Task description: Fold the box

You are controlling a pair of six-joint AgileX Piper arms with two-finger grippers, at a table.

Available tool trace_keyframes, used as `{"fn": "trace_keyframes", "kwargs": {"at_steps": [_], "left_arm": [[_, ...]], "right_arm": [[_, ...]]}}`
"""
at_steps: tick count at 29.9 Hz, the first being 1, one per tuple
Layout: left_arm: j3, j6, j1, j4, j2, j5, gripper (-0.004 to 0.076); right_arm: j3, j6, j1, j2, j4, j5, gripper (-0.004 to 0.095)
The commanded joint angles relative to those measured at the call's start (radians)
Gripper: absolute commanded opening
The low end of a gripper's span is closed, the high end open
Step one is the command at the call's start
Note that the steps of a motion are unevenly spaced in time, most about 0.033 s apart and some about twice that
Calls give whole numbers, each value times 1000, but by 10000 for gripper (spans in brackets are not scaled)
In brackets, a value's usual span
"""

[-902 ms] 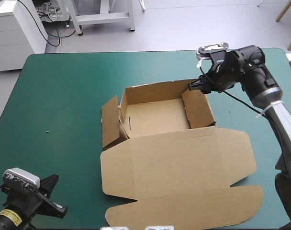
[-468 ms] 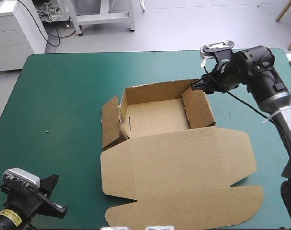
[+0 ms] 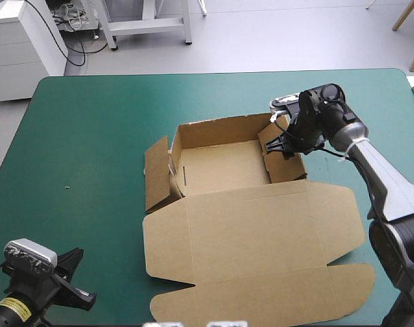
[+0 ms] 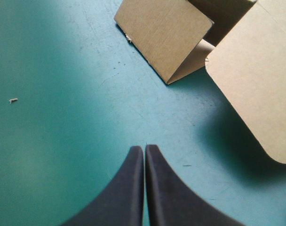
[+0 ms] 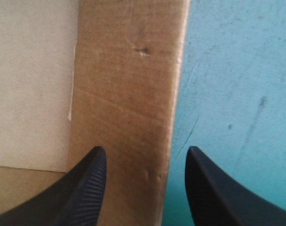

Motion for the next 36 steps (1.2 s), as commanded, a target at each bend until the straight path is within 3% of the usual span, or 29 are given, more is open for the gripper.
{"fn": "trace_keyframes", "kwargs": {"at_steps": [1, 8, 10, 14, 24, 36], "left_arm": [[-21, -6, 1, -7, 13, -63, -8], [-21, -6, 1, -7, 13, -63, -8], [-21, -6, 1, -7, 13, -63, -8], [-21, -6, 1, -7, 13, -63, -8], [-21, -10, 1, -7, 13, -62, -8], [-21, -8, 1, -7, 13, -80, -7]], "right_arm": [[-23, -9, 0, -7, -17, -24, 470], [-23, -9, 0, 46, -17, -24, 435], [-23, -9, 0, 46, -17, -26, 324], [-23, -12, 0, 44, -29, -26, -27], [-27, -10, 0, 7, -35, -26, -22], [-27, -12, 0, -273, -39, -26, -22]]}}
